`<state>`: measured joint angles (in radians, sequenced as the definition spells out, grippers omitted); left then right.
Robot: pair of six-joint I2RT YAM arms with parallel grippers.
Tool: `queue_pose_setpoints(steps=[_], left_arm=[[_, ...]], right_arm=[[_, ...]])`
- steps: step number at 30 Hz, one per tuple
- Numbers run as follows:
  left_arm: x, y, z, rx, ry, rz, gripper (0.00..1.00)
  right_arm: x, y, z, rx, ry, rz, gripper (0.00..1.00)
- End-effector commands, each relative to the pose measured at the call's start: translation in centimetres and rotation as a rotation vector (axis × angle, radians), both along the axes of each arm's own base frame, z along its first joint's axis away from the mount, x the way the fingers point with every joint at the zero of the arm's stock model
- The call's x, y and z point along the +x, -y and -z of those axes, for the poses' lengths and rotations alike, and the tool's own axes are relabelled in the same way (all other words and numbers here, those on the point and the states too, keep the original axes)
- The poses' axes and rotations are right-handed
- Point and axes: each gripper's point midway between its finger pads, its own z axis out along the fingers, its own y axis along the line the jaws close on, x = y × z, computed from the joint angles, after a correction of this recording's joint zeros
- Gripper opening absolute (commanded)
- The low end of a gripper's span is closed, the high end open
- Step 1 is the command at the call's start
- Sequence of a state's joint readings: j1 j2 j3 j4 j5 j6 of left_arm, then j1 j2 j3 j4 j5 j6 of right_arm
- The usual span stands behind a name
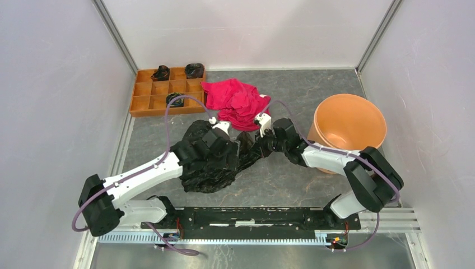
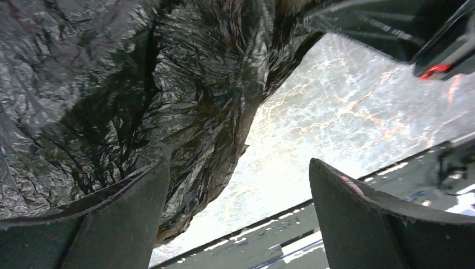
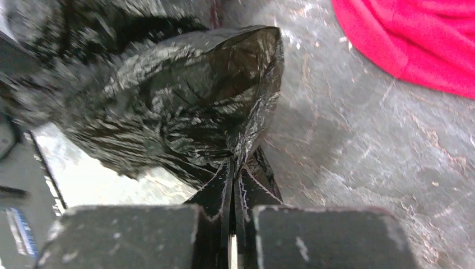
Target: Put the trash bags into the trash bin
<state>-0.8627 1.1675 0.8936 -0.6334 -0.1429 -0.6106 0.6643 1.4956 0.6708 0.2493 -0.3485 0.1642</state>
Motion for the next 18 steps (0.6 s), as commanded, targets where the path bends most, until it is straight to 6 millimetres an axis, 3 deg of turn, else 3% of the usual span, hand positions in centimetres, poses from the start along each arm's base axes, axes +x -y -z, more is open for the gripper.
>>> queue_pose_setpoints(steps=[1, 5, 8, 13, 18], left_arm=[[0.9, -0.5, -0.3, 0.092, 0.107, -0.066, 1.0], [-0.1, -0.8, 1.4, 0.197, 0.106, -0.079, 0.98], [-0.1, -2.8, 2.0, 0.346, 0.124, -0.154, 0.92], [0.9, -5.7, 1.2, 0.509, 0.197, -0.267, 0.82], [1.6, -6.7, -0.7, 0.538, 0.259, -0.319, 0.56]], right_arm=[[1.0, -2.2, -5.8, 0.153, 0.001, -0.019, 0.0], [1.3, -1.4, -6.9, 0.13, -0.058, -0.007, 0.0], [1.2, -1.1, -8.2, 0.127, -0.045, -0.024, 0.0], [1.3, -0.5, -10.1, 0.123, -0.03, -0.048, 0.0], [1.4, -0.4, -11.0, 0.122, -0.012, -0.068, 0.0]])
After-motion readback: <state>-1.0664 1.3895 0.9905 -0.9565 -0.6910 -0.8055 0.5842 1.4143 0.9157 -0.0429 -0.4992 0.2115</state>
